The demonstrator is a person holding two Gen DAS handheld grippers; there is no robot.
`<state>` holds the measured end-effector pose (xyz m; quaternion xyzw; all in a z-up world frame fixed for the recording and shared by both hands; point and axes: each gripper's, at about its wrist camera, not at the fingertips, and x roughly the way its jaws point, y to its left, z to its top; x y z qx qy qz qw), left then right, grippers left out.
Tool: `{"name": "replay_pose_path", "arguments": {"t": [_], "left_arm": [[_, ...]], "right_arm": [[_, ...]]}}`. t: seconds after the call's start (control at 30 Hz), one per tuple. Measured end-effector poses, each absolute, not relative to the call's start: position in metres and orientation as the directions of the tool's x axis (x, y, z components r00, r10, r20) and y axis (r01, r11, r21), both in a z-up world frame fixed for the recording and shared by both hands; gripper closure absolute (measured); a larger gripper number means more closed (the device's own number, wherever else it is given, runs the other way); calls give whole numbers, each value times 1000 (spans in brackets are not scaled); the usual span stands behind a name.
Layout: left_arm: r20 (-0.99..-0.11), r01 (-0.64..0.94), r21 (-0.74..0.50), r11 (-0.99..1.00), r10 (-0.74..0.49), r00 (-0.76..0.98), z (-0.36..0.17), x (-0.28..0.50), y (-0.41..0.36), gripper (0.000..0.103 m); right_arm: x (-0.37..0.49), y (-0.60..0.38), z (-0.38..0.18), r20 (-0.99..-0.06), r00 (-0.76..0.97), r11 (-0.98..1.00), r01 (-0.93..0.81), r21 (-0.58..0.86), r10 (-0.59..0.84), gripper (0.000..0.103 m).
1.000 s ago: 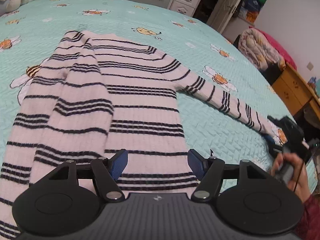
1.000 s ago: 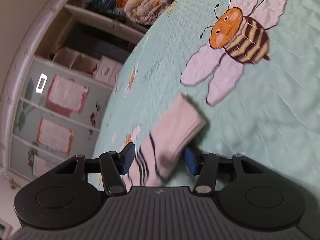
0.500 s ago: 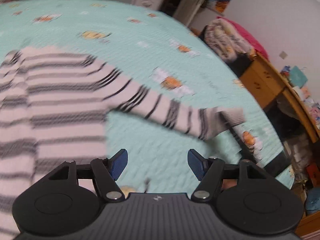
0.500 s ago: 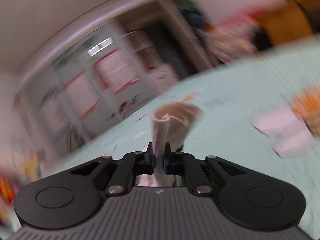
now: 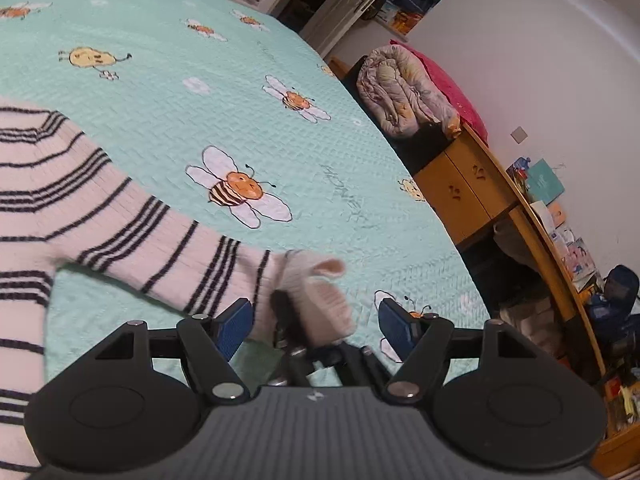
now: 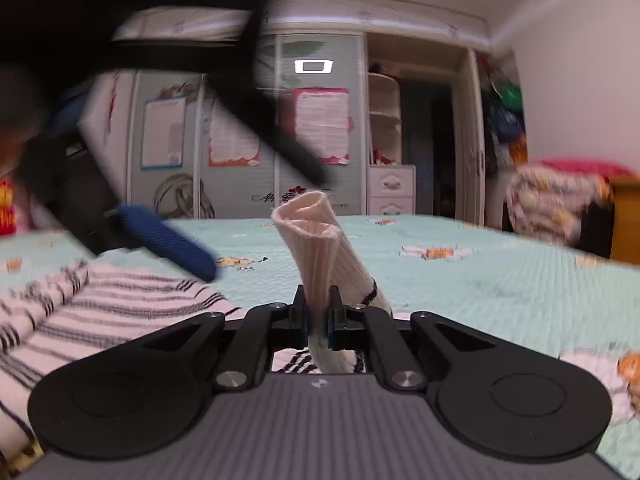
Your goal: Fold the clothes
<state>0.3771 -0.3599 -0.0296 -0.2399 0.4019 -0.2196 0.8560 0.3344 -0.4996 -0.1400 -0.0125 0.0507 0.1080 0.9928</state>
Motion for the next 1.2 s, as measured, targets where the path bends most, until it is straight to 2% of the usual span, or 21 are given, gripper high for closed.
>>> {"name": "replay_pose_path", "arguments": {"t": [0.17,0.2,0.27,0.3,0.4,0.43,0.47,0.5,0.53,0.57,0.63,0.7,0.83,0.9,1.0,1.1,1.2], "left_arm": [[-618,175,-543,821,-532,578,-32,384,-371,30],[-630,160,-540,826,-523,574,-36,387,-370,32],[-650,124,-542,831,-509,564,-45,395,-360,55],[-663,103,-540,836,-497,560,-49,399,-356,75],[-644,118,-586,801,-549,532,-48,404,-340,77],[-643,140,-566,812,-542,542,-40,403,-339,97],[-631,169,-539,825,-529,568,-29,400,-338,99],[-622,175,-521,836,-512,592,-16,401,-331,100],[-612,181,-502,846,-495,617,-4,402,-324,101],[-601,185,-483,856,-478,640,8,403,-317,101],[-576,193,-444,875,-444,686,32,406,-304,101],[-566,190,-416,889,-416,712,45,405,-291,101],[-577,166,-379,910,-373,727,54,398,-266,101],[-587,160,-359,920,-356,727,49,392,-260,101],[-599,143,-338,930,-330,730,45,388,-250,101],[-573,136,-341,930,-320,754,55,385,-240,101],[-535,134,-334,933,-305,788,74,387,-227,101]], "right_arm": [[334,-483,-139,-98,973,967,-220,-130,209,96],[332,-480,-139,-89,973,962,-224,-154,213,96],[324,-475,-142,-62,972,950,-235,-204,227,96],[323,-474,-142,-50,974,948,-227,-225,222,95],[317,-480,-142,-46,964,945,-264,-190,260,98],[314,-484,-140,-33,960,944,-279,-176,278,98],[311,-486,-137,-23,955,941,-295,-165,295,96],[306,-488,-135,-26,956,945,-294,-144,293,72],[301,-490,-133,-29,956,948,-292,-122,291,56],[296,-495,-129,-31,948,947,-318,-38,317,36],[287,-505,-120,-28,929,922,-363,135,370,35],[285,-508,-121,-71,911,890,-377,255,406,35],[286,-492,-129,-185,895,908,-372,192,406,35],[288,-488,-125,-248,854,883,-405,235,457,35],[296,-479,-131,-371,716,790,-423,443,591,35],[297,-468,-146,-403,593,684,-381,622,697,35],[298,-454,-157,-436,564,670,-312,674,701,36]]}}
